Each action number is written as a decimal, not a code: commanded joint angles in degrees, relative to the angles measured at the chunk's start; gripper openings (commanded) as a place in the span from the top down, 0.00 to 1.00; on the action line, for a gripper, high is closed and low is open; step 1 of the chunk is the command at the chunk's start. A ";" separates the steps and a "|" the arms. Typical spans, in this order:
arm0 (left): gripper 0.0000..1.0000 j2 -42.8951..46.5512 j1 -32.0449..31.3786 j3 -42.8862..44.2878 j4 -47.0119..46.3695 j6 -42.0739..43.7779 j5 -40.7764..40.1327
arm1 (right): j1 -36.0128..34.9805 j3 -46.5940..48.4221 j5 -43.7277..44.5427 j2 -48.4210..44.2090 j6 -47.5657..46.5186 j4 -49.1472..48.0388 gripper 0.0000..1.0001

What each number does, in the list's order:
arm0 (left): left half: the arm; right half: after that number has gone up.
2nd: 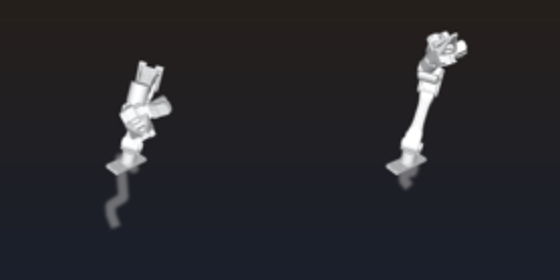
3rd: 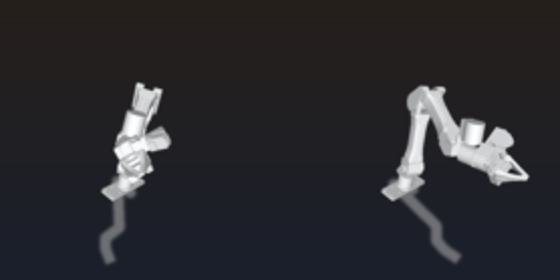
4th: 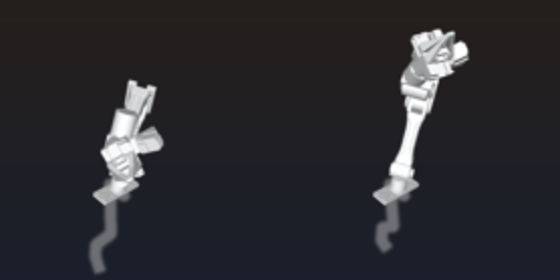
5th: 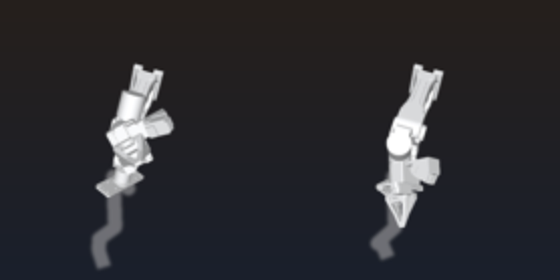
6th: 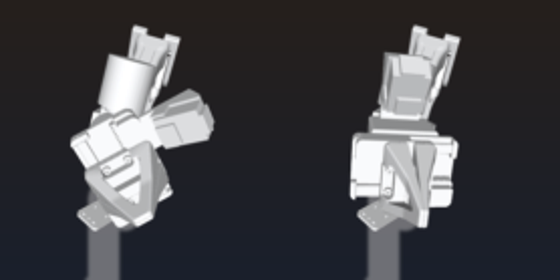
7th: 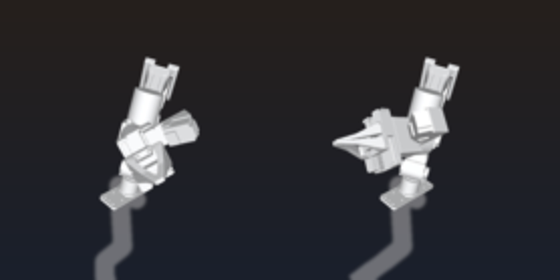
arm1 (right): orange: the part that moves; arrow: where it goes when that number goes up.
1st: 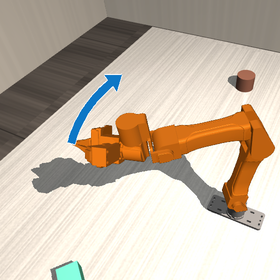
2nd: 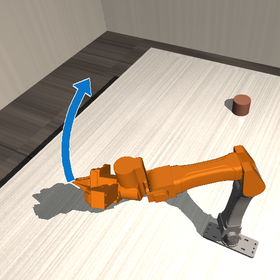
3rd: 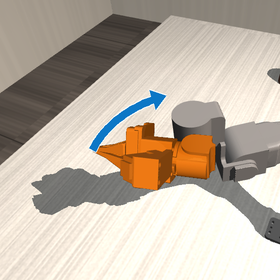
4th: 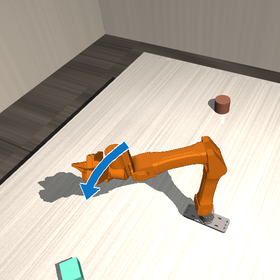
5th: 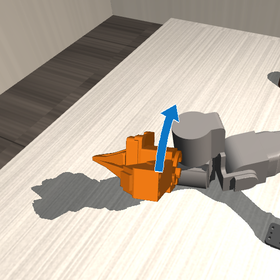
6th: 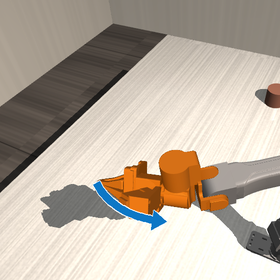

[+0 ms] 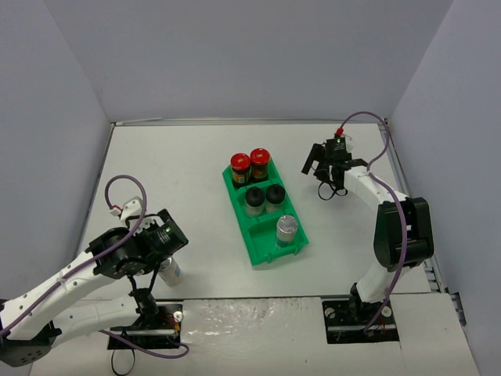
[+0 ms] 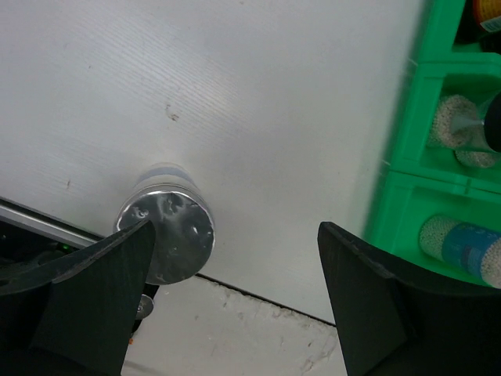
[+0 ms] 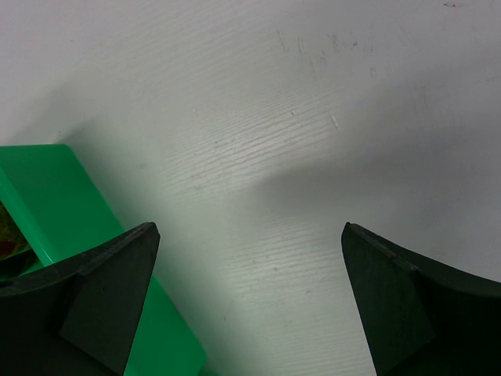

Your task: Organize the condiment bottles

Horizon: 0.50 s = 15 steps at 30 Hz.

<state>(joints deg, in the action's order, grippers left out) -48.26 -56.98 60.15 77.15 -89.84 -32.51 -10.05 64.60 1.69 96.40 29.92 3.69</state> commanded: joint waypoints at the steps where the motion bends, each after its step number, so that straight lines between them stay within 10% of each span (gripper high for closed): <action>1: 0.18 1.51 2.52 -2.30 18.21 -2.39 1.49 | -0.41 0.04 0.60 -0.78 0.40 -2.27 0.00; 15: 0.18 5.29 8.27 -5.94 18.39 -2.56 3.17 | -0.41 -0.44 0.33 -0.33 0.31 -2.72 0.00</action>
<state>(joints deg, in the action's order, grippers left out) -42.00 -50.62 53.74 76.25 -92.31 -30.68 -10.20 64.16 1.69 96.44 29.93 3.40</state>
